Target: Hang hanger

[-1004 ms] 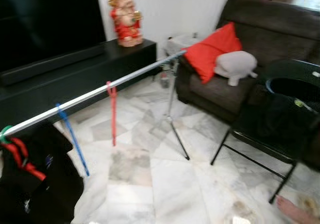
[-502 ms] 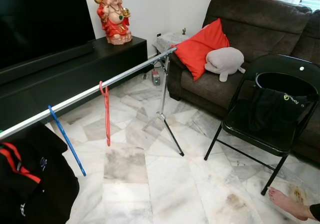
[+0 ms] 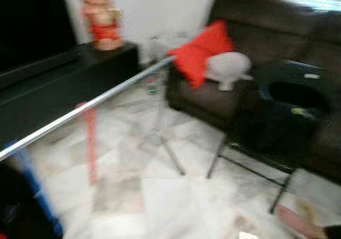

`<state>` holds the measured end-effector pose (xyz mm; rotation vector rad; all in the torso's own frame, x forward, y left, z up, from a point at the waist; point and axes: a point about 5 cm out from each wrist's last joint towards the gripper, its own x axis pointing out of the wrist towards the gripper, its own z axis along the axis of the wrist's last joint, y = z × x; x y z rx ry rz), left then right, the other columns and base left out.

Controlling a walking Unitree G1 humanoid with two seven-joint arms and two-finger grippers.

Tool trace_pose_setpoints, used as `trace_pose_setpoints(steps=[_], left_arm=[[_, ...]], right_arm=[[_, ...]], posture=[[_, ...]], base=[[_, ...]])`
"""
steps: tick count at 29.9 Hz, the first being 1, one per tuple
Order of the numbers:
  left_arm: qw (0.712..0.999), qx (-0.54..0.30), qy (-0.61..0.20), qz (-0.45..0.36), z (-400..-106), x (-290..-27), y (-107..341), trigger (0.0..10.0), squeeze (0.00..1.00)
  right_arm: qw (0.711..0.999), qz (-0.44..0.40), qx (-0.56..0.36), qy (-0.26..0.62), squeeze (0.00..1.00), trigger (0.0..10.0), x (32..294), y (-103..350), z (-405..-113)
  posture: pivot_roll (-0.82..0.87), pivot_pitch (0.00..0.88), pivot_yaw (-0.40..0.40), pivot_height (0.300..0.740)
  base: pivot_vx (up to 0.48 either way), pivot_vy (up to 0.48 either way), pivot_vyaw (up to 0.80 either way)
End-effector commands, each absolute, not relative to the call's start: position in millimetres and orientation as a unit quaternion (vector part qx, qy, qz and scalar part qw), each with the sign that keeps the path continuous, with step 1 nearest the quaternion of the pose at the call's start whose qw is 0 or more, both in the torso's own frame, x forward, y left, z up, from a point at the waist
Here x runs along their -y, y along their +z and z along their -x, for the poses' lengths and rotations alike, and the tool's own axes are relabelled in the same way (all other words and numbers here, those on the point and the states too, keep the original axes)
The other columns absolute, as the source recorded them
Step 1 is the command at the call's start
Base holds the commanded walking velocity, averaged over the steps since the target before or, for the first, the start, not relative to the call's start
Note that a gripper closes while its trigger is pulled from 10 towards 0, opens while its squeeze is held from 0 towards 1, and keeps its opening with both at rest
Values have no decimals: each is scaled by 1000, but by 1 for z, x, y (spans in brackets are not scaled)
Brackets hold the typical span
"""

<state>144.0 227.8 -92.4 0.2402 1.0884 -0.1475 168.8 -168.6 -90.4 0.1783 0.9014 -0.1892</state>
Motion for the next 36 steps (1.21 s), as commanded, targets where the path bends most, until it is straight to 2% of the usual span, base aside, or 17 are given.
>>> trace_pose_setpoints(steps=[1,8,22,36], left_arm=[[851,-508,-78,-107,-149,-220,-92,10000,0],[851,-507,-79,-107,-149,-220,-92,10000,0],[851,-508,-81,-107,-150,-220,-92,10000,0],[851,-508,-82,-107,-150,-220,-92,10000,0]], right_arm=[[888,-75,-442,-104,0,10000,179,-92,-162],[887,-77,-443,-103,0,10000,178,-93,-162],[887,-75,-445,-101,0,10000,178,-93,-162],[890,-75,-439,-102,0,10000,177,-92,-163]], posture=[[1,4,34,740],[2,5,35,740],[3,4,36,740],[0,4,37,740]], base=[[296,0,0],[295,0,0],[296,0,-765],[296,0,0]])
